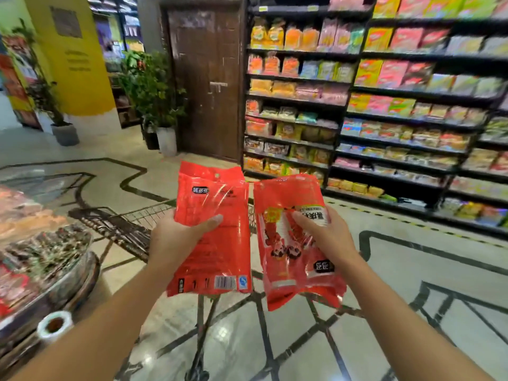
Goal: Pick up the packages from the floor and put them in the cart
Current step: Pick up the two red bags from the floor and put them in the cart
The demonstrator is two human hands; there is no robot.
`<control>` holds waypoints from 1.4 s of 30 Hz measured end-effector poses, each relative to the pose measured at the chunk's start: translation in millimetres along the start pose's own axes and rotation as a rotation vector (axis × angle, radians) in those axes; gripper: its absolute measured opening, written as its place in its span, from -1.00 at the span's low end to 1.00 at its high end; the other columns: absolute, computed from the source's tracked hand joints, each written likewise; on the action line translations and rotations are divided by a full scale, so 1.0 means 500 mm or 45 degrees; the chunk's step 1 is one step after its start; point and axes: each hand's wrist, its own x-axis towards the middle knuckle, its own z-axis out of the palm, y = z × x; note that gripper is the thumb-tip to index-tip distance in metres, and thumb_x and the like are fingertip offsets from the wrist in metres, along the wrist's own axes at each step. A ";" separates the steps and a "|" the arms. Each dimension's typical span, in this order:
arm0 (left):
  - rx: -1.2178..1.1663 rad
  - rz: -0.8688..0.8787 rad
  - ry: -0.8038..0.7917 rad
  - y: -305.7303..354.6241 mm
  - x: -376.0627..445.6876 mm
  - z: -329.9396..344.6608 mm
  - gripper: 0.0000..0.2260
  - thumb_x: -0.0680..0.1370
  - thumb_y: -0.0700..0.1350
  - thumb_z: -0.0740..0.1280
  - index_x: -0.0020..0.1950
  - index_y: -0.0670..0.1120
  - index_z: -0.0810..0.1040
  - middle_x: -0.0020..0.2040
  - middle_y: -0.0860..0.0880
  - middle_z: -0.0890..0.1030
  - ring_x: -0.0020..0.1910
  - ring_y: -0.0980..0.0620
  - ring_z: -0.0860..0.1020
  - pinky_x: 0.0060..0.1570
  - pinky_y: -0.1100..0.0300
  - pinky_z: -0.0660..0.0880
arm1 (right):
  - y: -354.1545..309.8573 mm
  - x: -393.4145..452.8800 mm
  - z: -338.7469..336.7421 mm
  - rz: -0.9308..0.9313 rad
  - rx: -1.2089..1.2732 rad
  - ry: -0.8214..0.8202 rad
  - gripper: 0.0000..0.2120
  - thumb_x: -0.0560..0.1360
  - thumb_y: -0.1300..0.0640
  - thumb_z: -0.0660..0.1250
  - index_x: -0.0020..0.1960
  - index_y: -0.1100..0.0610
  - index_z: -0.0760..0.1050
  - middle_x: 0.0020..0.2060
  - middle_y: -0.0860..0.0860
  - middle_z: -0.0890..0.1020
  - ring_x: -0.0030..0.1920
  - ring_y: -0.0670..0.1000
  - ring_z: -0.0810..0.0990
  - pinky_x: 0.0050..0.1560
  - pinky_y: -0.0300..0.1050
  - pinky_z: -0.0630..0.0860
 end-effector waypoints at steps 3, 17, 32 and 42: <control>-0.071 -0.064 -0.018 0.005 0.116 0.061 -0.19 -0.05 0.49 0.61 0.06 0.08 0.70 -0.07 0.05 0.77 -0.06 -0.05 0.75 0.08 -0.13 0.69 | 0.009 0.130 0.002 0.014 -0.022 0.031 -0.48 0.37 -0.30 0.57 0.23 -0.12 0.55 0.01 -0.07 0.76 0.01 0.04 0.76 0.09 0.12 0.67; 0.035 -0.164 0.132 -0.037 0.575 0.252 -0.40 0.14 0.35 0.67 0.02 0.08 0.64 -0.06 0.06 0.75 -0.06 -0.07 0.74 0.10 -0.14 0.67 | 0.111 0.705 0.146 0.069 0.128 -0.139 -0.27 0.25 -0.37 0.63 0.33 -0.16 0.53 0.07 -0.07 0.77 0.00 0.06 0.79 0.13 0.23 0.70; -0.059 -0.665 0.715 -0.225 0.804 0.267 -0.52 0.08 0.27 0.72 -0.11 0.10 0.75 -0.16 0.08 0.78 -0.04 -0.06 0.75 0.15 -0.09 0.66 | 0.239 1.148 0.535 0.224 0.095 -0.762 -0.52 0.35 -0.13 0.68 0.14 -0.05 0.56 -0.02 0.04 0.78 -0.05 0.12 0.79 0.11 0.26 0.70; 0.012 -1.045 0.869 -0.428 0.909 0.213 -0.40 0.17 0.37 0.66 -0.02 0.00 0.66 -0.03 -0.02 0.70 0.01 -0.10 0.67 0.19 -0.01 0.58 | 0.349 1.195 0.842 0.275 -0.086 -1.061 -0.46 0.41 -0.04 0.65 0.30 0.07 0.55 -0.01 0.03 0.78 -0.12 0.00 0.79 -0.04 0.05 0.74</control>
